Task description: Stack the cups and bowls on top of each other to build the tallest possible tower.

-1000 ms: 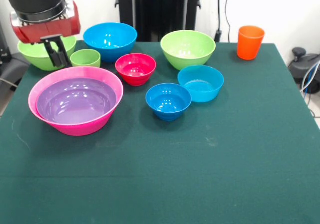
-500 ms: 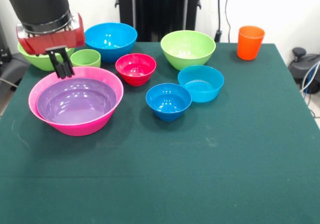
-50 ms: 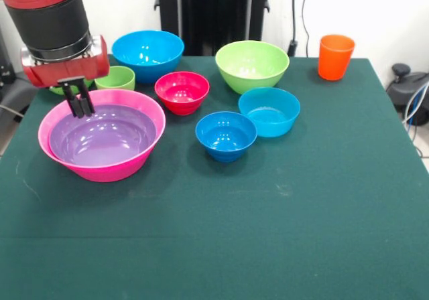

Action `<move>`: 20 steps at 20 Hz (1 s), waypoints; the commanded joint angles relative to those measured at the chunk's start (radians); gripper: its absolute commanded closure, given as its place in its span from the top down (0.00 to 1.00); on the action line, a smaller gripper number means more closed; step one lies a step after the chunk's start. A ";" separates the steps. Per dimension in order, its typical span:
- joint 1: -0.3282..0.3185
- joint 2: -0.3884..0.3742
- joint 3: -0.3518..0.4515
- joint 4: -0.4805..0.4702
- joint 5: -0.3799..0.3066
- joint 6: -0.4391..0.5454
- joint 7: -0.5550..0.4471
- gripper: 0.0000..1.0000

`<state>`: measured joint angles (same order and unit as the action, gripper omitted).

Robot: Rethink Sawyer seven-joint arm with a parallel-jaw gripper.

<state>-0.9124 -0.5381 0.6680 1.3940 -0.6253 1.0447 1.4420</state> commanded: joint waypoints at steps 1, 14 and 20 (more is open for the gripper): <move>0.049 0.056 -0.084 0.075 -0.046 -0.095 0.051 0.00; 0.050 0.110 -0.116 0.052 -0.034 -0.157 0.035 0.00; 0.050 0.125 -0.116 0.045 -0.028 -0.169 0.021 0.00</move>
<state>-0.9103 -0.4932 0.5970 1.4050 -0.6267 0.9501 1.4420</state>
